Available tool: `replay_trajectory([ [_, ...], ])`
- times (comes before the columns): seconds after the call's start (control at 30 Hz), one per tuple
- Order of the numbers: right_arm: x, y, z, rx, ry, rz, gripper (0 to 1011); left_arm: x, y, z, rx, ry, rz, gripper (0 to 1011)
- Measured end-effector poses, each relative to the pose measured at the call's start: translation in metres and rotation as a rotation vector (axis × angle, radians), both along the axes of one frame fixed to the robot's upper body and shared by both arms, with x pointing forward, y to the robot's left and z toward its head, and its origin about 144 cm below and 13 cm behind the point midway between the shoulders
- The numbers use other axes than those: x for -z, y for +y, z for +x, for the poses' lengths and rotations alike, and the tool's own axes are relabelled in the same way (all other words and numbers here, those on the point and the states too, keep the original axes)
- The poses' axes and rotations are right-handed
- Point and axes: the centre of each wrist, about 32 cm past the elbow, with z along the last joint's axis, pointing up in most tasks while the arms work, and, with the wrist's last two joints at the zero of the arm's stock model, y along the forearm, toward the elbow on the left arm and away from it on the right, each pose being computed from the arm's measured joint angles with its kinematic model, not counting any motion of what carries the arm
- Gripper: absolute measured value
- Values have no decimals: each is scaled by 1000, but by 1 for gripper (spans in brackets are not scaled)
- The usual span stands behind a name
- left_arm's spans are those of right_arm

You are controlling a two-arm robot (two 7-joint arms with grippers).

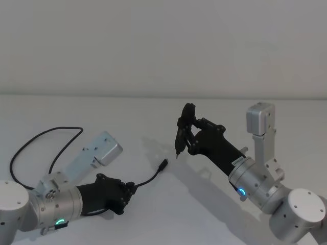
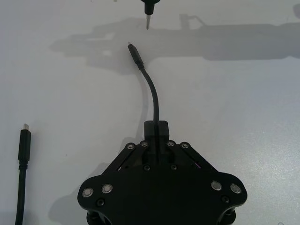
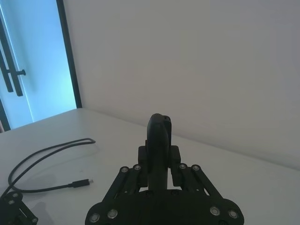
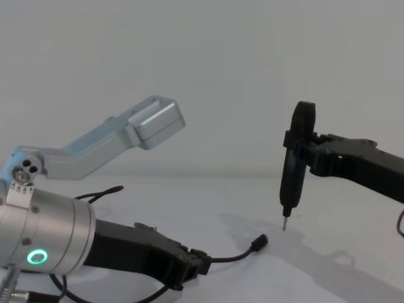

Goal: Pick up the data cable with the one hand.

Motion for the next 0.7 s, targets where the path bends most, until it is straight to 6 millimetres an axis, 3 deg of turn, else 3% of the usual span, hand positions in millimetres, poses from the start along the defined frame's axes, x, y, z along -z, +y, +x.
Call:
replay_trajectory([
  [0.7,3,11,4,-30,-2,-7,275,0,0,0,5,1,-1,40],
])
